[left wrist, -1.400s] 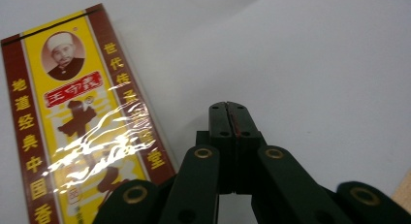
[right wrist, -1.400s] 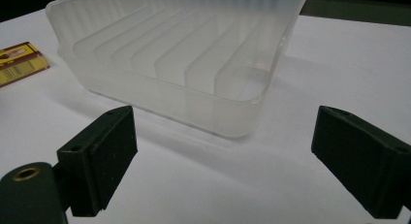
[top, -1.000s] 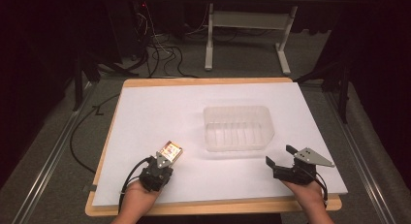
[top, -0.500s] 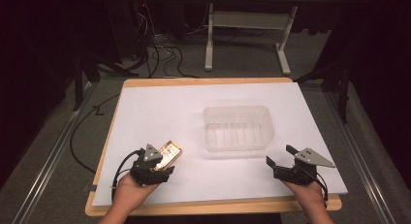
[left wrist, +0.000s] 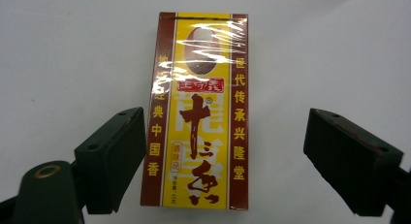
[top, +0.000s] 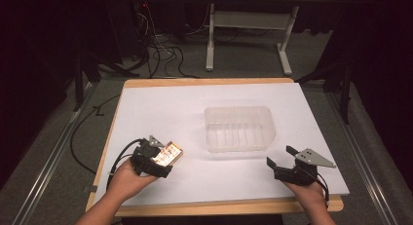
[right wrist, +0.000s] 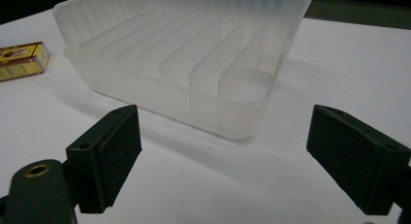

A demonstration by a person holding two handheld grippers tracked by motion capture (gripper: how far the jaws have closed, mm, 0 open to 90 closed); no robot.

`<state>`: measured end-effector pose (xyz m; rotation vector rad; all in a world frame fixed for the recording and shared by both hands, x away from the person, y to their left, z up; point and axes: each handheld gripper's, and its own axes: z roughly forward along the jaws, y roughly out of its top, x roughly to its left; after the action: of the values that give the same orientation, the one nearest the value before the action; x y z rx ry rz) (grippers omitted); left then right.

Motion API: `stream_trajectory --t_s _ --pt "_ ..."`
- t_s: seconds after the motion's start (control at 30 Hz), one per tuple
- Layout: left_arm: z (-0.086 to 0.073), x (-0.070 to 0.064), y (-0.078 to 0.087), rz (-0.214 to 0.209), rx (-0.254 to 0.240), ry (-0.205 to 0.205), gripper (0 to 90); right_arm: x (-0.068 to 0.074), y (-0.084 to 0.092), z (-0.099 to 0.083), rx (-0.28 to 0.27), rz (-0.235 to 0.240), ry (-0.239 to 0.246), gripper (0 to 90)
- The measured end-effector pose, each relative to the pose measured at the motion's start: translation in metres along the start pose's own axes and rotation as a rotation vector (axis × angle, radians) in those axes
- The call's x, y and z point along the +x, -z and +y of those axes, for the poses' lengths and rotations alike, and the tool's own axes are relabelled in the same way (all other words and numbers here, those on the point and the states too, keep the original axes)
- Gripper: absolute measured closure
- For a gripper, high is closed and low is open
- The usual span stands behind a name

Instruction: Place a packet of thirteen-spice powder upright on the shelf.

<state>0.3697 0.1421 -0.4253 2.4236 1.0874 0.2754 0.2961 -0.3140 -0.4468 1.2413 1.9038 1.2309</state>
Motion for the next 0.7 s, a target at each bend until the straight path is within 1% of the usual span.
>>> stream_trajectory --t_s 0.1,0.27,0.33,0.43,0.5,0.53,0.57,0.63,0.7 --pt "0.004 0.003 -0.004 0.004 0.04 -0.01 14.8 0.0 0.0 0.0 -0.001 0.0 0.001 12.7" --pt "0.011 0.004 -0.011 0.016 0.116 -0.048 12.5 -0.001 0.0 0.0 -0.002 -0.001 -0.002 12.7" --pt "0.014 0.005 -0.015 0.016 0.136 -0.051 11.3 -0.001 0.0 0.0 -0.004 0.0 -0.002 12.7" --pt "0.017 0.007 -0.02 0.009 0.167 -0.046 9.5 -0.001 0.0 0.0 0.0 0.0 0.0 12.7" --pt "0.018 0.008 -0.023 0.02 0.188 -0.053 8.1 -0.001 0.0 0.0 -0.002 0.0 -0.001 12.7" --pt "0.019 0.009 -0.023 0.019 0.201 -0.06 7.8 -0.001 0.0 0.0 -0.003 0.0 -0.003 12.7" --pt "0.02 0.009 -0.024 0.018 0.197 -0.055 7.4 -0.001 0.0 0.0 -0.004 0.0 -0.001 12.7" --pt "0.022 0.011 -0.024 0.01 0.197 -0.066 7.3 -0.001 0.001 0.0 -0.003 0.0 -0.003 12.7" --pt "0.022 0.012 -0.026 -0.007 0.216 -0.069 7.4 -0.001 0.001 0.0 -0.003 0.0 -0.003 12.8"
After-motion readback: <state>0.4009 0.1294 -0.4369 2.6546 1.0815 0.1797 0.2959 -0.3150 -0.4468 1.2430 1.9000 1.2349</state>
